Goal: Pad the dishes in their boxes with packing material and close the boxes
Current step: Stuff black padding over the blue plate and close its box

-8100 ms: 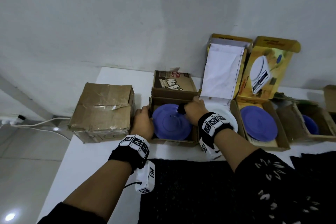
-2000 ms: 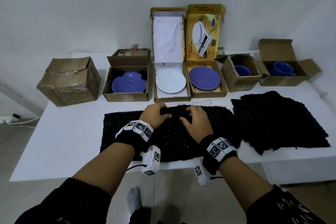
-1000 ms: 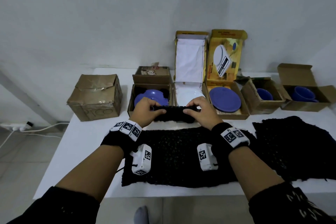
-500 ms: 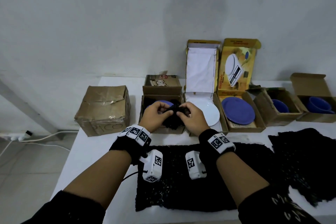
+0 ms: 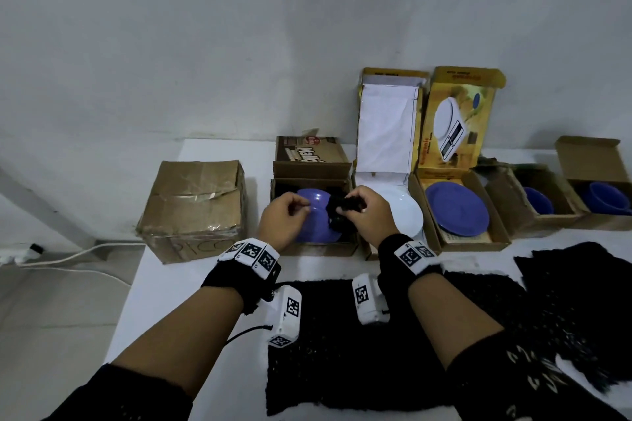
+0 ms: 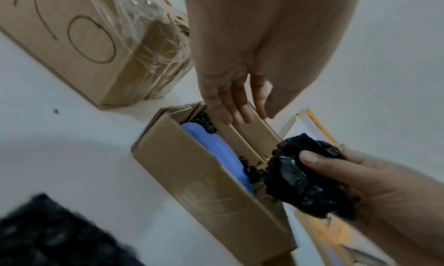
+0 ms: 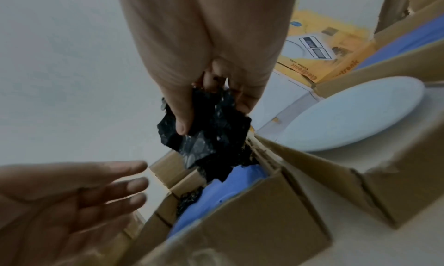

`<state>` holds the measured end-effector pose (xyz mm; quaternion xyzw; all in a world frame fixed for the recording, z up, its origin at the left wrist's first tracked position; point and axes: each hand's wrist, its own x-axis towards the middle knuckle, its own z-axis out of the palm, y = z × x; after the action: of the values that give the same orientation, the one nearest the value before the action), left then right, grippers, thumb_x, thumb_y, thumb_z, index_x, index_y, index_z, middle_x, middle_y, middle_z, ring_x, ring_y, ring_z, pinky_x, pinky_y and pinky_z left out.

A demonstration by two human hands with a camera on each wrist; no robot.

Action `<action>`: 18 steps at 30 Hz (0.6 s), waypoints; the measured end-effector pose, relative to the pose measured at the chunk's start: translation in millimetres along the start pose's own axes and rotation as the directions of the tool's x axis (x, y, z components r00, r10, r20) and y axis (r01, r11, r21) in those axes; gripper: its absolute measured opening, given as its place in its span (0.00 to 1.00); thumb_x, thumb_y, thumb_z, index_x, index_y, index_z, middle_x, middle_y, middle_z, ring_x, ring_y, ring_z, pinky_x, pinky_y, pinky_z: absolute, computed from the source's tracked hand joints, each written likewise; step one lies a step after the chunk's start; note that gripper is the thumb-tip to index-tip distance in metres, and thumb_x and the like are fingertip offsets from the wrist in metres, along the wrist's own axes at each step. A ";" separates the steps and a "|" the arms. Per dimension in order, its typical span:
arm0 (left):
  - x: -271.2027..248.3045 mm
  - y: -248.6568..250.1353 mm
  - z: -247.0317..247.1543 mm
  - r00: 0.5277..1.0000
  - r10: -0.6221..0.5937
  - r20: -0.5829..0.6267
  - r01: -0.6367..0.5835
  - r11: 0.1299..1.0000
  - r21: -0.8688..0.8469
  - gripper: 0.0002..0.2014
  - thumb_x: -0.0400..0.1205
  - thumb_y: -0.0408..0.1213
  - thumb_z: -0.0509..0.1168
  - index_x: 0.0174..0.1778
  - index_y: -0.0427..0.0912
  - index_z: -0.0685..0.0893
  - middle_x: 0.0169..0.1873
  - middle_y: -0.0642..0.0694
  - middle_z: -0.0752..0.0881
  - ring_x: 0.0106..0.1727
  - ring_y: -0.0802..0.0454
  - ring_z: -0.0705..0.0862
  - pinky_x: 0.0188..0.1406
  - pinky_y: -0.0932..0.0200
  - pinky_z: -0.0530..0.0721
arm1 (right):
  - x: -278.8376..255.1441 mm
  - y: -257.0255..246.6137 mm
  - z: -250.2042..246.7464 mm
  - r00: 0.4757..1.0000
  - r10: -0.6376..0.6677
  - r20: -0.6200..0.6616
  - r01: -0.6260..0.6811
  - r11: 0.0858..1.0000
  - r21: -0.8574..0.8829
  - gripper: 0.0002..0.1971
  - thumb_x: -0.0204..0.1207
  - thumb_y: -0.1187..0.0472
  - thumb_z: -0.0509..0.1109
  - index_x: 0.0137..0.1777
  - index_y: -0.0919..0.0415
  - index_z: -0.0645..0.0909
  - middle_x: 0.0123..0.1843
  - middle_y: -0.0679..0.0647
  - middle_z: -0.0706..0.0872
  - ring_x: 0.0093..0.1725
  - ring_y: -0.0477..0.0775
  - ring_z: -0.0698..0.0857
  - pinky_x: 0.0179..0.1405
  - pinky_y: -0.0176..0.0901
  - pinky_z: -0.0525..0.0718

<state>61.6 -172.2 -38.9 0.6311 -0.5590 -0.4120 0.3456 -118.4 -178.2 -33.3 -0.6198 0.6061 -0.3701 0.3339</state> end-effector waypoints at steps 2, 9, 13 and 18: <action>1.2 -15.1 -7.6 0.998 0.048 -0.037 -0.036 0.957 0.287 0.12 0.78 0.35 0.68 0.56 0.41 0.82 0.56 0.40 0.82 0.58 0.44 0.81 0.62 0.53 0.77 | 3.1 3.2 -1.1 0.998 -0.017 0.053 0.021 0.996 -0.083 0.12 0.70 0.70 0.75 0.47 0.57 0.77 0.45 0.53 0.83 0.46 0.51 0.81 0.44 0.29 0.75; -5.0 -37.3 -12.0 0.999 -0.021 -0.050 0.045 0.831 0.554 0.18 0.79 0.35 0.65 0.62 0.33 0.71 0.61 0.31 0.75 0.60 0.33 0.78 0.57 0.44 0.76 | -0.6 16.6 0.2 0.892 -0.114 0.437 0.320 0.843 -0.433 0.13 0.67 0.76 0.65 0.51 0.68 0.81 0.52 0.65 0.85 0.54 0.66 0.82 0.52 0.49 0.76; -1.3 -47.8 -12.6 0.997 -0.045 -0.064 0.071 0.849 0.524 0.13 0.78 0.28 0.63 0.57 0.33 0.71 0.56 0.30 0.78 0.54 0.31 0.81 0.47 0.45 0.77 | -1.1 17.8 -2.2 0.838 -0.093 0.537 0.415 0.748 -0.518 0.10 0.77 0.62 0.68 0.54 0.66 0.85 0.58 0.64 0.77 0.57 0.65 0.78 0.55 0.53 0.77; -1.2 -51.7 -9.3 0.993 -0.053 -0.101 0.098 0.848 0.520 0.14 0.77 0.27 0.62 0.57 0.36 0.71 0.54 0.31 0.79 0.52 0.30 0.82 0.45 0.43 0.77 | -6.3 16.2 -4.9 0.742 0.052 0.668 0.547 0.530 -0.648 0.24 0.74 0.44 0.70 0.65 0.56 0.76 0.64 0.56 0.75 0.66 0.60 0.68 0.58 0.51 0.66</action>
<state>91.7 -164.2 -81.2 0.7395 -0.6100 -0.2308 0.1667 -130.7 -172.4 -45.1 -0.8696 0.4595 0.1288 0.1266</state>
